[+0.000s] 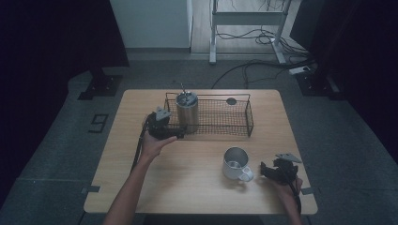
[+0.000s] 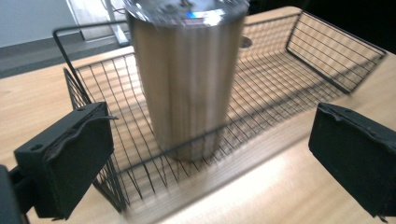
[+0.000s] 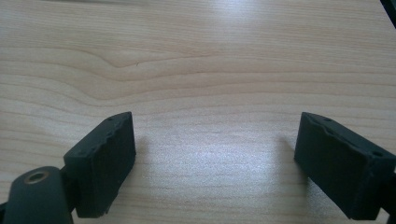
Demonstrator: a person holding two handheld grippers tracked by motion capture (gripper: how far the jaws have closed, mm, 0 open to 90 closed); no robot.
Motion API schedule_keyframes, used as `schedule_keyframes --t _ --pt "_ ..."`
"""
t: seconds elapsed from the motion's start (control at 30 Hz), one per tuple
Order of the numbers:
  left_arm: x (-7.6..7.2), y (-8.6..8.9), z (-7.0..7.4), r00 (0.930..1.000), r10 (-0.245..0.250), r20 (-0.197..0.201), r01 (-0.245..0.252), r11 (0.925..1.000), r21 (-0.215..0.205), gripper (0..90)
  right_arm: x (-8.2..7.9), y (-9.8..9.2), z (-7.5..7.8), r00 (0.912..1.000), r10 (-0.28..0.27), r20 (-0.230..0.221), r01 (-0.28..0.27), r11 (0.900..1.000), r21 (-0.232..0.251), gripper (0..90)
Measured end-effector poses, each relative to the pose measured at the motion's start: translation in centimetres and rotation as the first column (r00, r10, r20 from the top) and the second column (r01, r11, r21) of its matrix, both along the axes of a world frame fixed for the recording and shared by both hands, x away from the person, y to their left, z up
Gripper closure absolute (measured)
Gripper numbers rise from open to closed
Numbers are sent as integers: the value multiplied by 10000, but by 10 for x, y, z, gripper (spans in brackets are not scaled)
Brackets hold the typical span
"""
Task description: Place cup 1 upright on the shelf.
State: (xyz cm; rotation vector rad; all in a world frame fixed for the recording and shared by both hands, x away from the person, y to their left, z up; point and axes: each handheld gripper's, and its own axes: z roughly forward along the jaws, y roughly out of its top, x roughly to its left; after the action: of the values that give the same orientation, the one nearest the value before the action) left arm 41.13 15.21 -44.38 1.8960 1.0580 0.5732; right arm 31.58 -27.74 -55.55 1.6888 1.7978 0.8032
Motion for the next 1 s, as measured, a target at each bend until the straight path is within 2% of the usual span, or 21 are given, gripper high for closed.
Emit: schedule_keyframes --t 0.17,0.4,0.57,1.0 --pt "-18 4 -7 9996 -254 -149 251 9996 -162 4 0 0 0 10000 2 3 -2 10000 -1 123" --pt "-40 12 -19 9971 -508 -571 490 9983 -325 15 0 0 0 10000 6 3 -6 10000 2 123" --pt "-54 19 -32 9937 -661 -904 646 9977 -186 24 0 0 0 10000 -3 -7 3 10000 14 124" --pt "-69 26 -66 9856 -681 -1550 674 9977 -98 45 0 0 0 10000 4 -9 -4 10000 17 124"
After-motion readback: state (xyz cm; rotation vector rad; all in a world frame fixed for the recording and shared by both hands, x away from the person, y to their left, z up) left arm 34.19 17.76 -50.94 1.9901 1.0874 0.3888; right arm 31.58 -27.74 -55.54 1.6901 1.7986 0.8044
